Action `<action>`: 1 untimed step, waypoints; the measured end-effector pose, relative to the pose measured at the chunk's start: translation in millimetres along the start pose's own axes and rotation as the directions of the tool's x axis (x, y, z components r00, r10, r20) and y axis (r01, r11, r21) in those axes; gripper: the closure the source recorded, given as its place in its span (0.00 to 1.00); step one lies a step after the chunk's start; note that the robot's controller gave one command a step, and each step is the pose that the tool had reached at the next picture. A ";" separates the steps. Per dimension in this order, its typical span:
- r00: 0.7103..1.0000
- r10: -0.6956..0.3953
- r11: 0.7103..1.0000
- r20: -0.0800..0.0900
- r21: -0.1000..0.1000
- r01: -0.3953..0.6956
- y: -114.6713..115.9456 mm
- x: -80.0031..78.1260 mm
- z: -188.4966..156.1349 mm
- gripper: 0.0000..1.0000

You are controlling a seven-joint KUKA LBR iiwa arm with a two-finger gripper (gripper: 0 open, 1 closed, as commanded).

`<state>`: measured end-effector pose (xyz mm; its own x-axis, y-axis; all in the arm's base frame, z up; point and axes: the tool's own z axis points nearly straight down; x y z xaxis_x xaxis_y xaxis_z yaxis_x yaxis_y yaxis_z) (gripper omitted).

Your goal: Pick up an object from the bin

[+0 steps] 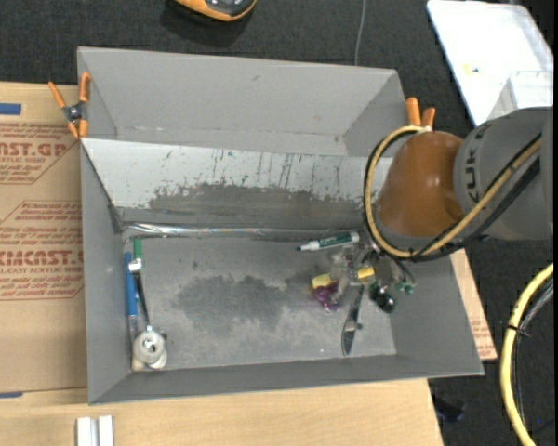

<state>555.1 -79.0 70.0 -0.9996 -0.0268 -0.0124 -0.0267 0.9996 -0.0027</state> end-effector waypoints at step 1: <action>1.000 0.000 1.000 0.000 0.000 0.000 0.0 0.0 0.0 1.00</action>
Offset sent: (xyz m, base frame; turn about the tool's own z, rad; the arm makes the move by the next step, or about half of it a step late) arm 0.0245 -0.0311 0.0564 -0.2620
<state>555.1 -79.0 70.0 -0.9996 -0.0268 -0.0124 -0.0268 0.9996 -0.0027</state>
